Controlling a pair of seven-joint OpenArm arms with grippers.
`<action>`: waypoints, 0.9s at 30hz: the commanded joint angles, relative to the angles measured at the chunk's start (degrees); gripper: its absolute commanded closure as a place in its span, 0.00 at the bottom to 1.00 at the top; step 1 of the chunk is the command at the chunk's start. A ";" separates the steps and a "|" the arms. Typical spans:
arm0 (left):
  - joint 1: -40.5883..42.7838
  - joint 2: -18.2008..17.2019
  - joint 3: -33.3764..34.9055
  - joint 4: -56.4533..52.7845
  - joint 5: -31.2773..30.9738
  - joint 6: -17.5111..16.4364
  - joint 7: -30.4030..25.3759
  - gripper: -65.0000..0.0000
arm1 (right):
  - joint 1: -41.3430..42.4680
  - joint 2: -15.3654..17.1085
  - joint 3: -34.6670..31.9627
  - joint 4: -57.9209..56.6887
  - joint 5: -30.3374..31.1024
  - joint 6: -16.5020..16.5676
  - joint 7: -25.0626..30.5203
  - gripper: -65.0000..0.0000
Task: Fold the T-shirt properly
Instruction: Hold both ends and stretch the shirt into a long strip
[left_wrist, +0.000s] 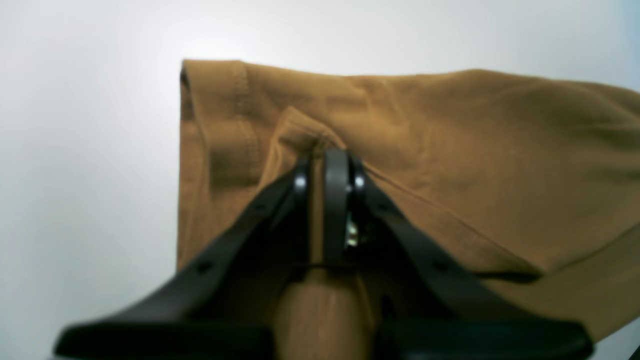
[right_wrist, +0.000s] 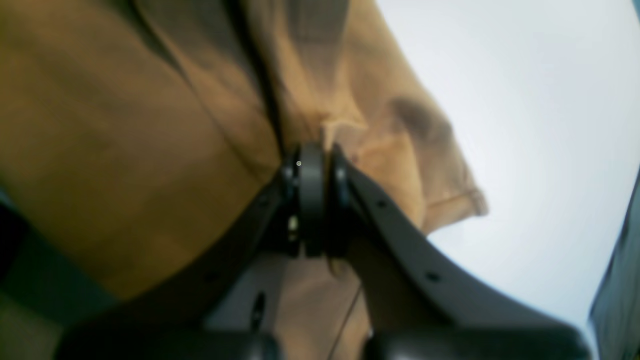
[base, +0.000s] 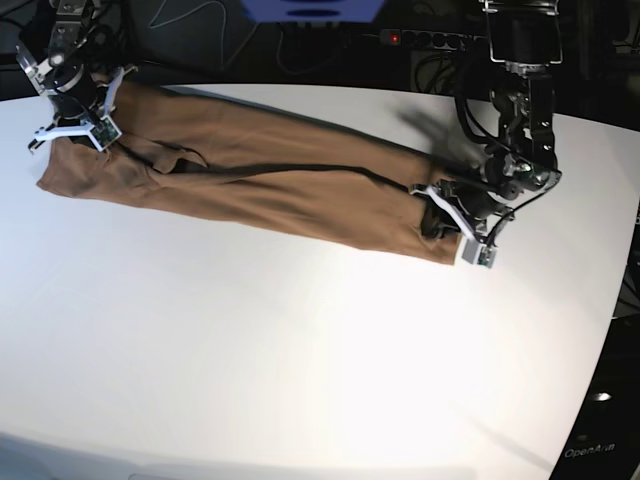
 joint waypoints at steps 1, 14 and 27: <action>-0.10 -0.20 0.63 -1.16 2.00 0.37 3.13 0.95 | 0.63 0.71 1.11 1.17 0.52 -0.71 1.13 0.99; -0.01 -2.14 0.71 -7.67 2.09 0.37 -1.53 0.95 | -0.95 -0.08 4.36 4.69 0.52 -0.71 1.75 0.99; -0.98 -2.22 0.71 -9.69 2.09 0.37 -1.53 0.95 | -10.27 -5.18 8.14 6.80 0.52 -0.71 12.38 0.99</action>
